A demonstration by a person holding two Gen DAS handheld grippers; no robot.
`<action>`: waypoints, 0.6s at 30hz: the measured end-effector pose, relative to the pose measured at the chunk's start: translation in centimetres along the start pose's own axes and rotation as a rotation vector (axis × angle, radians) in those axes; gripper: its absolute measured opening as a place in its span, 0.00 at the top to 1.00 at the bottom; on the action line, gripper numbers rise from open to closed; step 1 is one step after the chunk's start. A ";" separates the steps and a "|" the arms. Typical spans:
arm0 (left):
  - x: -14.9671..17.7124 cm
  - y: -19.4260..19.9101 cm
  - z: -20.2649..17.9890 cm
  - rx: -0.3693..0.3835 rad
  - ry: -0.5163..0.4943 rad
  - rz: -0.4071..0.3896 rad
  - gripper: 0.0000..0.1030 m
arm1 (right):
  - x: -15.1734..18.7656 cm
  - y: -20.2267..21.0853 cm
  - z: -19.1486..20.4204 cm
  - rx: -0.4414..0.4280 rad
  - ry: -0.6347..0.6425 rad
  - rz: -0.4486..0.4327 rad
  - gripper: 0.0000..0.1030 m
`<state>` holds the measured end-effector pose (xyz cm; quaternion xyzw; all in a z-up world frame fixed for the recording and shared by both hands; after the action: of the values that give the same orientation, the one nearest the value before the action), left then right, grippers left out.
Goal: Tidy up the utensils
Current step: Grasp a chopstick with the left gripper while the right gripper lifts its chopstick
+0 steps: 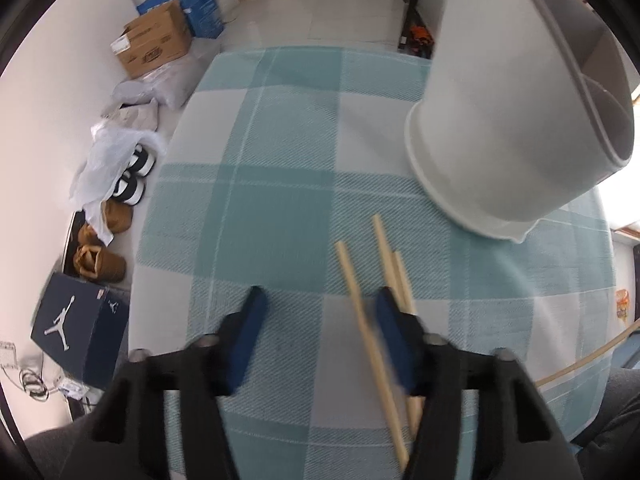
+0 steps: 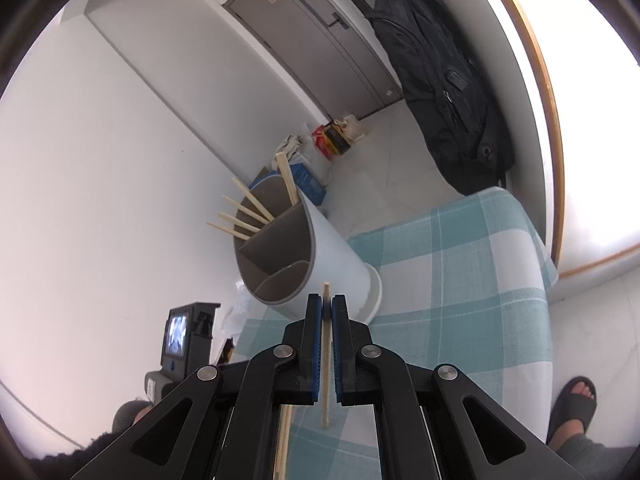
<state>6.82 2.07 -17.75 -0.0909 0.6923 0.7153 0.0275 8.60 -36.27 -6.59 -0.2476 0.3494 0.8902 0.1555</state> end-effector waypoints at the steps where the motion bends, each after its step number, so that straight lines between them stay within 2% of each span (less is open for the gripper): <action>1: 0.0 0.1 -0.2 0.001 -0.005 0.000 0.71 | 0.0 0.0 0.0 0.000 0.001 0.000 0.96; 2: -0.1 0.1 -0.3 0.004 -0.011 0.000 0.80 | 0.0 0.1 0.0 -0.002 0.003 0.000 0.96; 5: -0.1 0.2 -0.5 0.024 0.008 0.004 0.96 | 0.0 0.1 0.1 -0.005 0.007 -0.001 0.96; 11: -0.4 0.7 0.2 0.116 0.086 -0.034 0.98 | 0.1 0.1 0.6 -0.006 0.031 -0.003 0.96; 18: -0.1 4.5 -0.6 0.170 0.080 -0.168 0.98 | 0.5 -0.3 1.8 -0.011 0.074 -0.015 0.96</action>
<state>6.25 1.31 -13.33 -0.1743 0.7411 0.6449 0.0675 7.68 -34.72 -5.88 -0.2838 0.3482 0.8811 0.1475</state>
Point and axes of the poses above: each gripper's, at about its wrist camera, not at the fingertips, and y roughly against the way its jaws point, z to its left, x to its underside, the point moved 5 cm from there along -y, roughly the way its jaws point, and after that the axes turned 6 degrees about z, right-handed, at the moved point
